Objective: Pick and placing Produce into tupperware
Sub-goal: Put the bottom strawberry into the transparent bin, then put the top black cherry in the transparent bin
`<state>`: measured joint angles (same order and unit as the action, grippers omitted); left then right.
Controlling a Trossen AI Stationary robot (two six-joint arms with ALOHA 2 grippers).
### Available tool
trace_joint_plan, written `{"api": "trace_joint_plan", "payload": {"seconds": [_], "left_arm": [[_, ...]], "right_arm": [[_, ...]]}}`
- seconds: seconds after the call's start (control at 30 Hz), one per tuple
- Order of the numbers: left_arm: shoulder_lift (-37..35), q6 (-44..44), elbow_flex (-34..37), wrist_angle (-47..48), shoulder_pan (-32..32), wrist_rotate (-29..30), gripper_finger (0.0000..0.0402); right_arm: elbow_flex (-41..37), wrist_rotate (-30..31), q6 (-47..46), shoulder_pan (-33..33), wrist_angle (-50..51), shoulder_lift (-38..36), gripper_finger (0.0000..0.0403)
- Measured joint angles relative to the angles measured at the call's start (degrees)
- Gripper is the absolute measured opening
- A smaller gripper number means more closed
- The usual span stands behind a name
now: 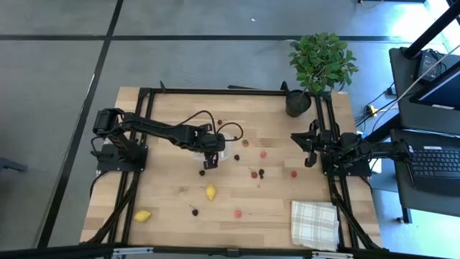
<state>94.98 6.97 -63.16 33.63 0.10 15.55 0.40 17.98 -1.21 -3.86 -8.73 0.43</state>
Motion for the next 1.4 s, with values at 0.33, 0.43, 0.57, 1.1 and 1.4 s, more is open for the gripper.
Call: {"api": "trace_joint_plan", "payload": {"seconds": [0.33,0.43,0.57,1.1,1.4], "left_arm": [[0.0,0.1,0.0,-0.5,0.0,0.0,0.0019],[0.0,0.2,0.0,-0.5,0.0,0.0,0.0033],[0.0,0.3,0.0,-0.5,0.0,0.0,0.0054],[-2.3,-6.1,0.0,2.4,-3.6,0.1,0.0074],[-5.3,-6.1,0.0,2.0,-8.5,-0.1,0.0074]], "right_arm": [[0.0,0.0,0.0,0.0,0.0,0.0,0.0051],[0.0,0.0,0.0,0.0,0.0,0.0,0.0051],[0.0,0.0,0.0,0.0,0.0,0.0,0.0051],[0.0,0.0,0.0,0.0,0.0,0.0,0.0051],[0.0,0.0,0.0,0.0,-0.3,0.0,0.0051]]}}
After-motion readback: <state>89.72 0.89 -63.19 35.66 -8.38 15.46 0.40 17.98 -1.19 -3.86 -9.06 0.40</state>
